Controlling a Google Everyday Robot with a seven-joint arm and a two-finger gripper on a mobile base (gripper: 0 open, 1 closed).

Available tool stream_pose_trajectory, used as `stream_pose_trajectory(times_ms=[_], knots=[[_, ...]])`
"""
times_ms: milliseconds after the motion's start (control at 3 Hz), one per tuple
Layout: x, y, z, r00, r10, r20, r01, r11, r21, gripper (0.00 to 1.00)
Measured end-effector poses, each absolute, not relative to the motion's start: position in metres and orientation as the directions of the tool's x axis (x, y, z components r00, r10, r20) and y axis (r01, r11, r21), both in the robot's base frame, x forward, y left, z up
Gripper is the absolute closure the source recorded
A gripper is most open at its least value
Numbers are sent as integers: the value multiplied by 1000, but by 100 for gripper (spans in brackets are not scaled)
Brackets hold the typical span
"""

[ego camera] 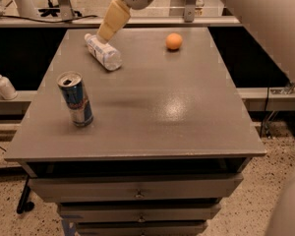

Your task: Place blue plastic bottle upright

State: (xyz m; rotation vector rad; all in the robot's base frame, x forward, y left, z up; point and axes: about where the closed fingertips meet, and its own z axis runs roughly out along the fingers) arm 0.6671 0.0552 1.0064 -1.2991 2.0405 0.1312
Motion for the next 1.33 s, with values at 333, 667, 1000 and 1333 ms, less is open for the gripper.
stream_pose_trajectory(times_ms=[333, 667, 1000, 1333], knots=[[706, 93, 985, -305, -722, -621, -814, 536, -224, 0], [739, 123, 966, -360, -695, -622, -790, 582, -194, 0], [766, 141, 946, -411, -680, -608, -764, 620, -178, 0], [788, 148, 924, -455, -675, -581, -744, 646, -168, 0]])
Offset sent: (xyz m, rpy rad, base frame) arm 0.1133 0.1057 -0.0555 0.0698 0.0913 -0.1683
